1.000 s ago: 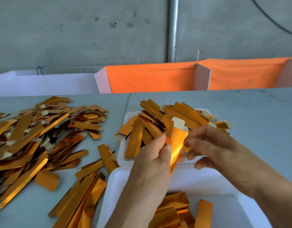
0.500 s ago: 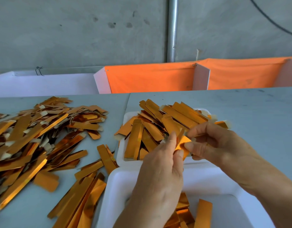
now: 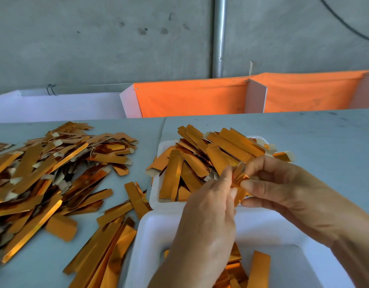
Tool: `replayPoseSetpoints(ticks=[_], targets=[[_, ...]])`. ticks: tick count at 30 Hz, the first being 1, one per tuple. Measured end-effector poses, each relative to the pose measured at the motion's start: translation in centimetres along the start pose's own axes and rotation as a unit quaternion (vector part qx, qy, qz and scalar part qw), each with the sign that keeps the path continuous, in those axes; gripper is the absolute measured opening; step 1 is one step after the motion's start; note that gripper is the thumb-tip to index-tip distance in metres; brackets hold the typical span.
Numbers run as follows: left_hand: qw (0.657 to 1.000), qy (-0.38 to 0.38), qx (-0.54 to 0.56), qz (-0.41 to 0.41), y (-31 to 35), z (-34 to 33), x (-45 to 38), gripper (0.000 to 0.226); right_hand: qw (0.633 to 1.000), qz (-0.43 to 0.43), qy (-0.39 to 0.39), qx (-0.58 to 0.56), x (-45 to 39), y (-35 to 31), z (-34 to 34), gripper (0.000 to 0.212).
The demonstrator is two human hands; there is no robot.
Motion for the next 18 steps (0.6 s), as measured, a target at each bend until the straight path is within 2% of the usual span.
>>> replayPoseSetpoints(ticks=[2,5,9,15,18], targets=[[0.999,-0.013,0.025,-0.017,0.3,0.1,0.0,0.047,0.998,0.011,-0.028,-0.05,0.0,0.1,0.2,0.014],[0.999,-0.024,-0.009,-0.031,0.4,-0.1,0.0,0.046,1.0,-0.008,-0.012,0.012,-0.1,0.5,0.7,0.009],[0.998,-0.035,-0.033,-0.045,0.4,-0.1,0.0,0.032,0.997,0.015,0.008,0.078,-0.2,0.2,0.7,0.006],[0.998,-0.034,-0.015,-0.058,0.5,-0.2,0.0,0.032,0.994,-0.005,-0.057,0.089,0.3,0.1,1.0,0.036],[0.996,-0.028,-0.025,-0.079,0.8,-0.1,0.1,0.029,0.995,-0.017,-0.041,0.088,0.2,0.2,1.1,0.032]])
Point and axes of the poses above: each hand's wrist, its own x-axis away from the middle knuckle, its own z-axis out of the back of the hand, y = z × x, the point moved 5 cm from there along -x, towards the middle knuckle, and after that the axes turned 8 degrees about -y, right-handed, at the moved point
